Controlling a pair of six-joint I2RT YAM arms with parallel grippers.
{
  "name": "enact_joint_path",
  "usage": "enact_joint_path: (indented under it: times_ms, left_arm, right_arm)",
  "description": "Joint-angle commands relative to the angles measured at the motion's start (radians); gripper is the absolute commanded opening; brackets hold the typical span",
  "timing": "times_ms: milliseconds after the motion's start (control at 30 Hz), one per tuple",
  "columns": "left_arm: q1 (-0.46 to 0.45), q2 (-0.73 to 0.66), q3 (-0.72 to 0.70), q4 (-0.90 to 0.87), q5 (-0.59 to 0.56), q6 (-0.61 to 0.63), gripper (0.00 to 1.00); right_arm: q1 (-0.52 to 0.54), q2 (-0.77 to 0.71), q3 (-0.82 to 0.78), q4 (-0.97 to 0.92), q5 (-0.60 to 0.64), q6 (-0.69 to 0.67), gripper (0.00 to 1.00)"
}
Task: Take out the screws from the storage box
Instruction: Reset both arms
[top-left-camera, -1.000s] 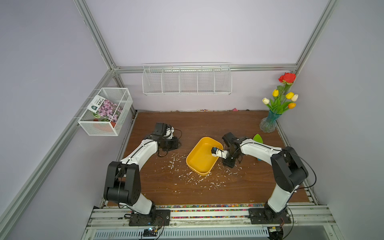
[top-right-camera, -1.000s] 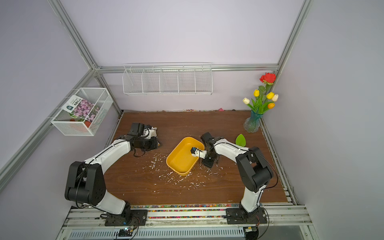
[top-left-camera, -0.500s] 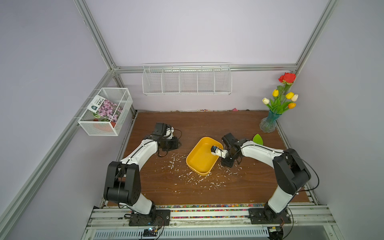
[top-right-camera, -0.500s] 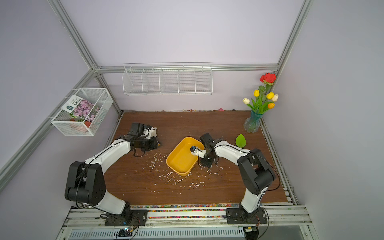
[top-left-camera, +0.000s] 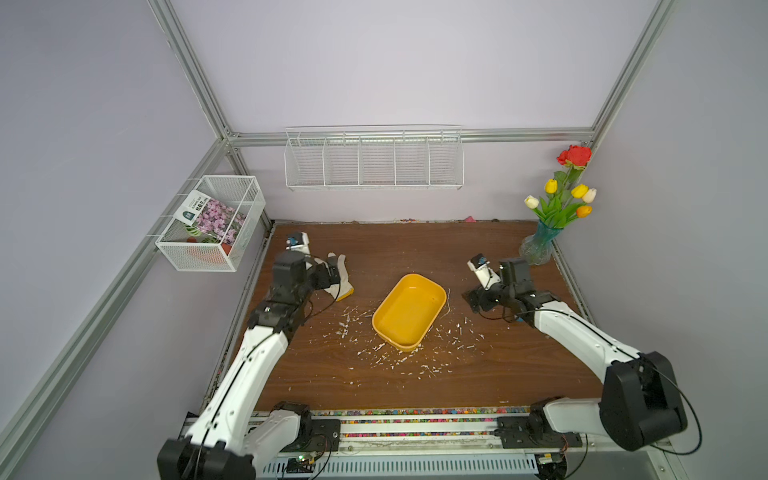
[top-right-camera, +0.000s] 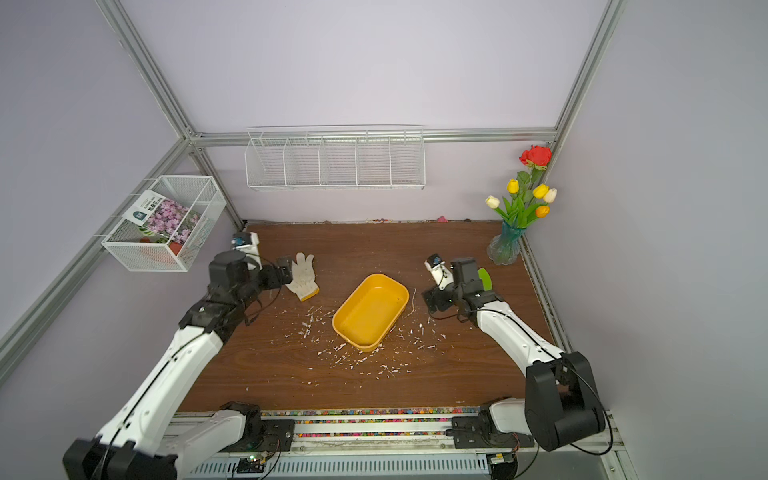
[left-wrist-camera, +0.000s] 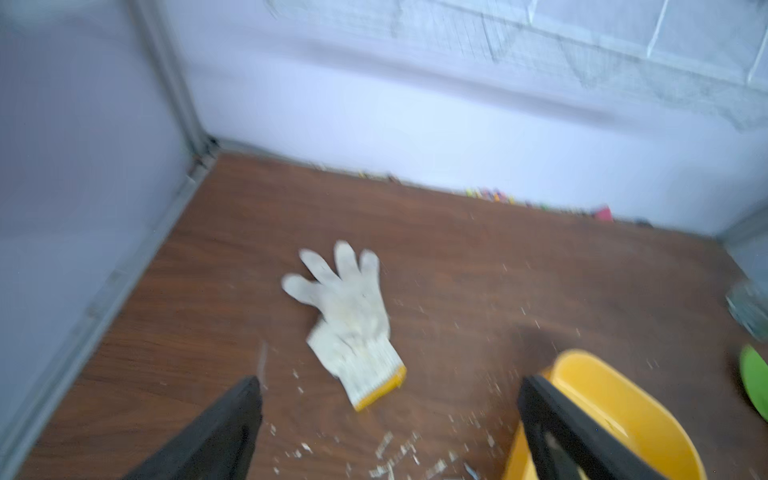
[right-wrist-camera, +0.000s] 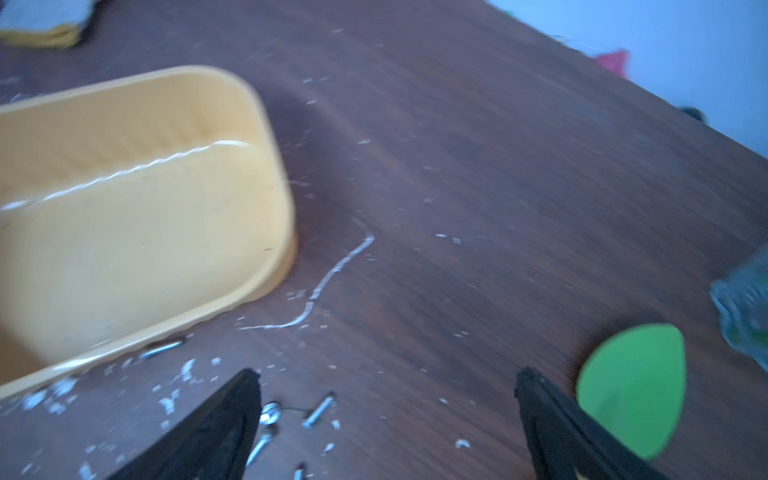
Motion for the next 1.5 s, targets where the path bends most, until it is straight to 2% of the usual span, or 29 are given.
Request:
enact_joint_path:
  times_ms: [0, 33, 67, 100, 167, 233, 367, 467, 533, 600, 667, 733, 833, 867, 933, 1000, 1100, 1200, 1467]
  left_arm:
    - [0.009, -0.024, -0.308, 0.53, -0.107, 0.258, 1.0]
    - [0.009, -0.024, -0.384, 0.66, -0.118, 0.277, 1.0]
    - [0.017, -0.001, -0.432, 0.732, -0.176, 0.258, 1.0]
    - [0.029, 0.033, -0.439, 0.732, -0.216, 0.215, 1.0]
    - [0.072, 0.106, -0.432, 0.657, -0.159, 0.154, 1.0]
    - [0.077, 0.153, -0.452, 0.686, -0.141, 0.14, 1.0]
    - [0.077, 0.239, -0.509, 0.819, -0.124, 0.148, 1.0]
    - [0.097, 0.268, -0.499, 0.845, -0.13, 0.137, 1.0]
    - [0.111, 0.309, -0.504, 0.93, -0.126, 0.16, 1.0]
    - [0.119, 0.36, -0.461, 0.92, -0.125, 0.161, 1.0]
    - [0.119, 0.398, -0.424, 0.901, -0.108, 0.167, 1.0]
    - [0.12, 0.428, -0.421, 0.951, -0.107, 0.175, 1.0]
    - [0.142, 0.52, -0.439, 1.081, -0.091, 0.151, 1.0]
    - [0.144, 0.557, -0.453, 1.162, -0.076, 0.167, 1.0]
    - [0.172, 0.566, -0.444, 1.116, -0.047, 0.127, 1.0]
    - [0.186, 0.579, -0.454, 1.156, -0.016, 0.129, 1.0]
    - [0.186, 0.585, -0.46, 1.172, -0.017, 0.132, 1.0]
    - [0.186, 0.584, -0.462, 1.174, -0.017, 0.132, 1.0]
    - [0.186, 0.585, -0.462, 1.174, -0.017, 0.132, 1.0]
  right_arm:
    - [-0.085, -0.017, -0.074, 0.253, -0.022, 0.155, 0.99]
    - [-0.1, -0.018, -0.094, 0.28, 0.004, 0.158, 0.99]
    - [-0.115, -0.018, -0.117, 0.31, 0.025, 0.159, 0.99]
    - [-0.131, -0.015, -0.136, 0.338, 0.036, 0.16, 0.99]
    - [-0.179, 0.013, -0.159, 0.363, 0.029, 0.196, 0.99]
    - [-0.221, 0.042, -0.186, 0.413, 0.009, 0.222, 0.99]
    - [-0.246, 0.089, -0.326, 0.718, 0.035, 0.227, 0.99]
    - [-0.249, 0.105, -0.258, 0.594, 0.047, 0.215, 0.99]
    - [-0.248, 0.145, -0.244, 0.624, 0.009, 0.202, 0.99]
    - [-0.248, 0.142, -0.254, 0.655, -0.053, 0.193, 0.99]
    - [-0.221, 0.125, -0.32, 0.773, 0.002, 0.196, 0.99]
    - [-0.2, 0.141, -0.393, 0.913, 0.135, 0.214, 0.99]
    - [-0.198, 0.247, -0.451, 1.141, 0.14, 0.224, 0.99]
    - [-0.199, 0.208, -0.434, 1.038, 0.133, 0.215, 0.99]
    - [-0.194, 0.195, -0.393, 0.945, 0.145, 0.211, 0.99]
    - [-0.19, 0.23, -0.424, 1.067, 0.186, 0.22, 0.99]
    - [-0.19, 0.213, -0.414, 1.012, 0.211, 0.233, 0.99]
    - [-0.182, 0.234, -0.423, 1.068, 0.191, 0.212, 0.99]
    - [-0.182, 0.23, -0.419, 1.049, 0.2, 0.216, 0.99]
